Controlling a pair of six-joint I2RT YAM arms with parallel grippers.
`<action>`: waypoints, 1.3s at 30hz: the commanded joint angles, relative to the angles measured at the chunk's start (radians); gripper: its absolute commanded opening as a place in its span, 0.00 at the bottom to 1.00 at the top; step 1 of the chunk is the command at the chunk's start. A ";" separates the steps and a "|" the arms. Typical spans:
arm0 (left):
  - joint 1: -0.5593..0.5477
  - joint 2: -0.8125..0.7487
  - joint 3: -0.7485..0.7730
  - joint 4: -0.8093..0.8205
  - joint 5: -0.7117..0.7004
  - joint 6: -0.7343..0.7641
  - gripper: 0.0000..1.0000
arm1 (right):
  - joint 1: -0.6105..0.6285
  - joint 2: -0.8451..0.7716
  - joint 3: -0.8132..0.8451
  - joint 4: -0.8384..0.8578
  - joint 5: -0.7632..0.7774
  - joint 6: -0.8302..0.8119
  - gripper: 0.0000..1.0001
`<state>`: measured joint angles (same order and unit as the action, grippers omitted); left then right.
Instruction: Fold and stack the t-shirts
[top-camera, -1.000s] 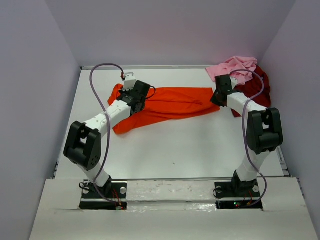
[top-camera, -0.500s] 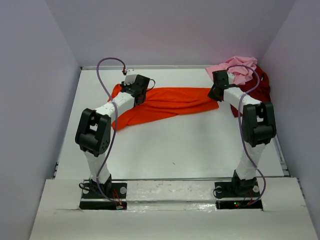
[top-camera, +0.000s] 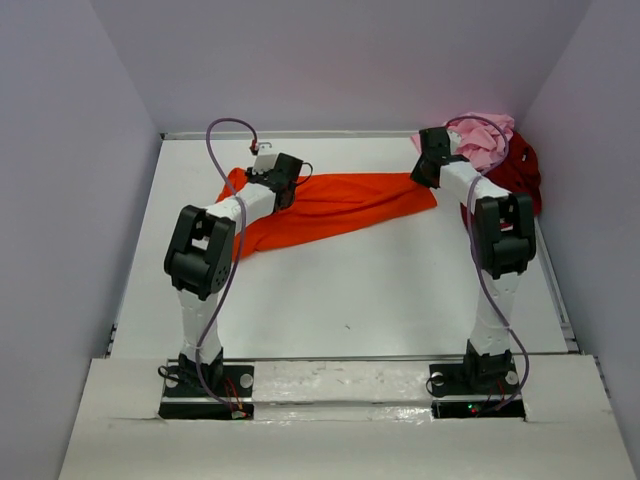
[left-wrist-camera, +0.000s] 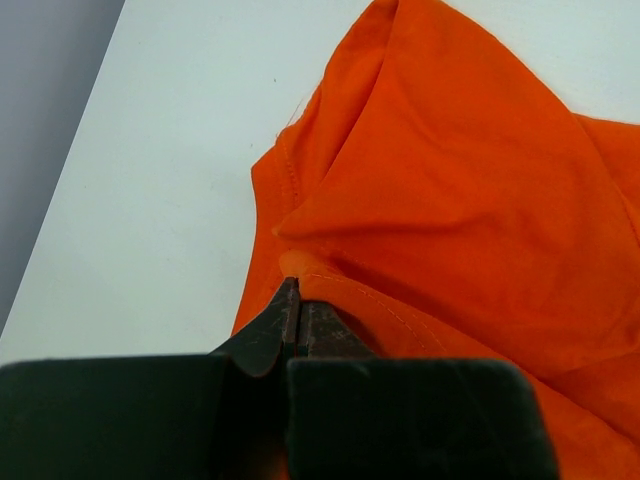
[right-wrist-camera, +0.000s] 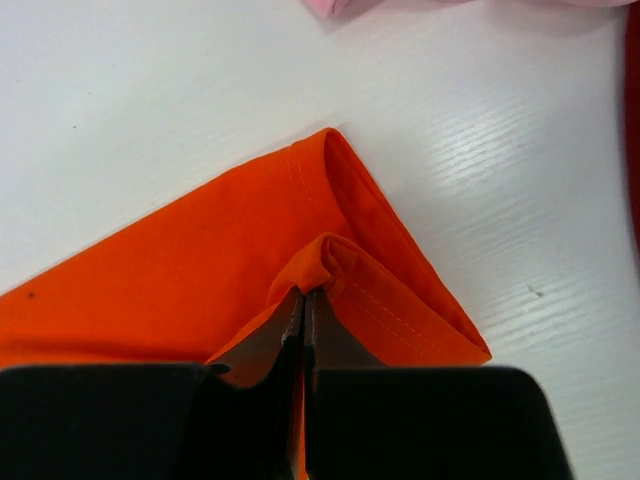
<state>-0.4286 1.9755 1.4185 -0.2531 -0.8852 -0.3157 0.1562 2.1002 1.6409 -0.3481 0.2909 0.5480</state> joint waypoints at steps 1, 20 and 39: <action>0.027 0.022 0.048 0.028 -0.058 -0.013 0.00 | -0.007 0.058 0.088 -0.035 0.025 -0.043 0.22; 0.037 -0.115 0.011 0.015 -0.146 -0.066 0.55 | 0.048 -0.077 0.050 0.011 -0.025 -0.158 0.71; -0.123 -0.319 -0.167 -0.005 0.055 -0.213 0.64 | 0.204 -0.051 0.033 0.021 -0.234 -0.237 0.72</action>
<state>-0.5098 1.7050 1.2915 -0.2600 -0.8589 -0.4625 0.3157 2.0171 1.6409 -0.3466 0.0914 0.3485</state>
